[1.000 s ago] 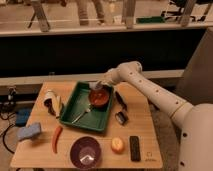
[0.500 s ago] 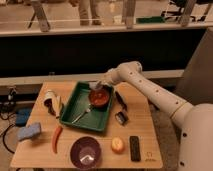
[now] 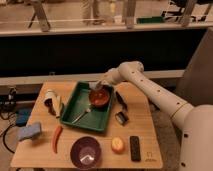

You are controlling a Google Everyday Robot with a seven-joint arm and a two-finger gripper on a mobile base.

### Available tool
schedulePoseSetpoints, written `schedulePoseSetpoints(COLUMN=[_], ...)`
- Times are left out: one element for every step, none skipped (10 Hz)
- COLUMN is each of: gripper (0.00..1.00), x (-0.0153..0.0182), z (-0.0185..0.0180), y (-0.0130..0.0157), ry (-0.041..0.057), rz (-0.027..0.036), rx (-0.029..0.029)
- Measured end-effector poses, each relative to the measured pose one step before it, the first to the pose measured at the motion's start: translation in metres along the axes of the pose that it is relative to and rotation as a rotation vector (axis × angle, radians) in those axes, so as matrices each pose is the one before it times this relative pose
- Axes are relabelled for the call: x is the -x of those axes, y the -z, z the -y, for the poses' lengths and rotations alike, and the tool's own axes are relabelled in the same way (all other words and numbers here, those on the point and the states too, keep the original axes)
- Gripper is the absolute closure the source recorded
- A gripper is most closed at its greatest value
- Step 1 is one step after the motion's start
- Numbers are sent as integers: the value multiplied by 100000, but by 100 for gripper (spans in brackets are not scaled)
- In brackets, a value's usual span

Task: Place towel in red bowl

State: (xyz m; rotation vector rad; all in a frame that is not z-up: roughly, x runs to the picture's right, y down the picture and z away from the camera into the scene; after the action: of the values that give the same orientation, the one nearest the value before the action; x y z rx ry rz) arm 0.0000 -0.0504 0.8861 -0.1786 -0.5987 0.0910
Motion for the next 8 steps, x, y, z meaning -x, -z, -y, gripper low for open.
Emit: schedulePoseSetpoints(gripper=[100,100,100,99,97,87,79,69], x=[-271,57,138,270,68,144,33,11], z=[-82,-154,-175,-222,-178,-250,-197,-189], y=[580,267,172,-14,163,251,157,106], ry=[1474,1952,2461,2440,1904,2766,1668,1818], rz=[2296,2286,1778,1211,738,1383,870,288], rx=[2,632,1045,1232,930,1549,1078,1195])
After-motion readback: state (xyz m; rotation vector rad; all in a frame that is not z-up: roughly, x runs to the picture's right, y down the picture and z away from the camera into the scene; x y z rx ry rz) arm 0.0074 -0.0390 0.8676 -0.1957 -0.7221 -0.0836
